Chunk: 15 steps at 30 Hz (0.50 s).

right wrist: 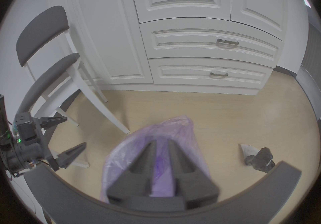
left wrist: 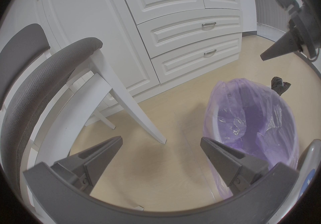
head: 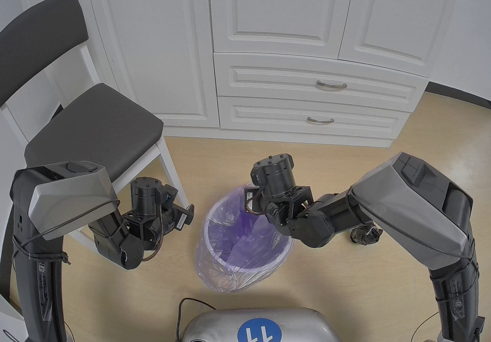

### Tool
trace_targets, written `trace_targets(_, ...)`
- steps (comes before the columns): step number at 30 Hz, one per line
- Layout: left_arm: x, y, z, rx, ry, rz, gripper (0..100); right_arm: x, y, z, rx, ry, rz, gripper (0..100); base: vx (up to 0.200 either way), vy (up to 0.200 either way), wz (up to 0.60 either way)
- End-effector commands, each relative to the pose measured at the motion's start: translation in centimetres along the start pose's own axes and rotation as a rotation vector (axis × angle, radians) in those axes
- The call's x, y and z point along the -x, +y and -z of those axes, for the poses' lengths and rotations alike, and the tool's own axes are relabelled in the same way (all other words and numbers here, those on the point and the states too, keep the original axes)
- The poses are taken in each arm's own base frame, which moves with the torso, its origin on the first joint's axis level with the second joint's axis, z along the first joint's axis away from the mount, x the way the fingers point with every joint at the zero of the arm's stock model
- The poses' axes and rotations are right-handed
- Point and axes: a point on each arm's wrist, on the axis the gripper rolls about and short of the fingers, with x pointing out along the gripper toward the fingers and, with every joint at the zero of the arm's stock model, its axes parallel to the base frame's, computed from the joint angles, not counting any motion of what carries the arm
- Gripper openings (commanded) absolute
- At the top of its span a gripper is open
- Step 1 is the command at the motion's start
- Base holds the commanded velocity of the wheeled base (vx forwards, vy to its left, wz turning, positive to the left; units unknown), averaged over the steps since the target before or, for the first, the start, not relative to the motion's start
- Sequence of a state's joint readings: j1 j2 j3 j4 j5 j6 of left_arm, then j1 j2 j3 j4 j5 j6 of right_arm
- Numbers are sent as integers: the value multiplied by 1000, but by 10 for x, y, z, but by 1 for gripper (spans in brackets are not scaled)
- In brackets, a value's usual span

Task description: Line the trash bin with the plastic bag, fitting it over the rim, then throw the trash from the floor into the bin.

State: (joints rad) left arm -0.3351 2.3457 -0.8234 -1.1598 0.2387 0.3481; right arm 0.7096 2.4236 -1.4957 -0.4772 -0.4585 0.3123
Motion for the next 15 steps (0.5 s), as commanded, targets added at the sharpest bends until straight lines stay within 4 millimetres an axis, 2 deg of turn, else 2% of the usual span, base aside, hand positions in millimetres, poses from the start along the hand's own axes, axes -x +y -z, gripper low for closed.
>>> trace_targets(1,0,-1,1,-1,2,1,100,4,15,9,5,10,-30,100,0,0,0)
trace_targets(9,-1,-1,2,-3,6,-1,100,-2,28,47,67,89,-38,100,0,0,0)
trace_targets(12,-2,-1,4,-5,11,-2,100,-1,27,55,113,160,-14,100,0,0,0)
trace_targets(15,-3,-1,4,-6,11,-4,100,-2,21,54,163,175,51,100,0,0,0)
